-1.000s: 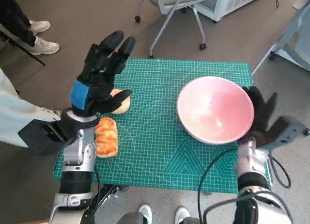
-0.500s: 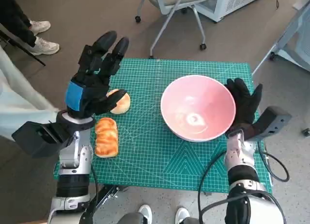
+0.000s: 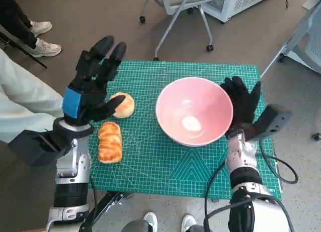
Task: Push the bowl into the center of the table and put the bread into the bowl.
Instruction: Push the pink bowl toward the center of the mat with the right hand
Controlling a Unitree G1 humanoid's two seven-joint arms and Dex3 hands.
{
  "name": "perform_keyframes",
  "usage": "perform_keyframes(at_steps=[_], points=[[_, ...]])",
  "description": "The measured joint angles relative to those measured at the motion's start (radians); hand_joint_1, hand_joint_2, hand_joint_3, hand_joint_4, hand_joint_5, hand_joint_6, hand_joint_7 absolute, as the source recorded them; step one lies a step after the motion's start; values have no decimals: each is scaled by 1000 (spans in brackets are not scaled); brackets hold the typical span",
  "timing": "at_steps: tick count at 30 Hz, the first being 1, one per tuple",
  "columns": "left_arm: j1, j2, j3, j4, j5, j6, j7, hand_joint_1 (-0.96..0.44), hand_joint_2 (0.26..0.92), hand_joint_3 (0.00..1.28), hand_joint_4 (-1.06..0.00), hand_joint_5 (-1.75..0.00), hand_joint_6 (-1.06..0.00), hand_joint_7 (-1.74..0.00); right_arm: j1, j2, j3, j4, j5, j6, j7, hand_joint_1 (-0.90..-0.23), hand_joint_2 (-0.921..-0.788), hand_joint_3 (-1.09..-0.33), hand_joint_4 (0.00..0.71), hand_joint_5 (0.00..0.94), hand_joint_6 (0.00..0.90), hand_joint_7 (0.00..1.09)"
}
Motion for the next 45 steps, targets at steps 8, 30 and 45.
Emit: perform_keyframes(at_steps=[8,30,45], points=[[11,0,6,-3,-1,-9,0,-539,921,304,-173,-2,1,-474,-24,28,17,4,-18,10,-1,-554,-921,-891,143,4,196,225],[26,2,15,-22,-10,-11,8,-521,921,307,-191,-9,-13,-457,-55,49,-16,7,-12,33,8,-561,-921,-873,140,0,206,206],[24,-4,5,-16,-3,-11,11,-524,921,310,-180,-1,-12,-458,-51,-20,48,-30,-81,-118,19,-577,-921,-900,134,0,201,198]])
